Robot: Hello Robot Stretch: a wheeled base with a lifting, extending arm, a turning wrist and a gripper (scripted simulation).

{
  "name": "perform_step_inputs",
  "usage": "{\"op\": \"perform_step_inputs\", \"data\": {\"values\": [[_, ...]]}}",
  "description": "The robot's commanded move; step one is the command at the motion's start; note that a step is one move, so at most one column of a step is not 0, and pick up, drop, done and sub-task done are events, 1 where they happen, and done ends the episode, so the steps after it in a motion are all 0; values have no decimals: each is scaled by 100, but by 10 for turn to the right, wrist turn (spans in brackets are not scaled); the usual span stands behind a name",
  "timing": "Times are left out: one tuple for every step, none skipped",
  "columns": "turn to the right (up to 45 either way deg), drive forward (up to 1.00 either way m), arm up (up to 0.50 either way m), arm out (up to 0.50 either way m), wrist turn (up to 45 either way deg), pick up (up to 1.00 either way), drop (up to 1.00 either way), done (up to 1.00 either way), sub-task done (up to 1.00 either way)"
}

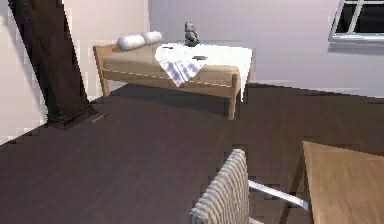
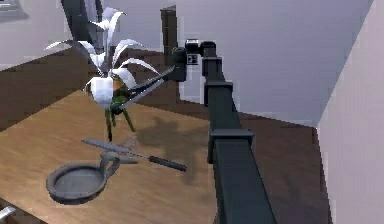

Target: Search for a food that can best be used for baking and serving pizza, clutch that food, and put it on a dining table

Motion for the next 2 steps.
{"op": "perform_step_inputs", "data": {"values": [[0,0,4,0,0,0,0,0,0],[0,0,0,-8,0,0,0,0,0]]}}
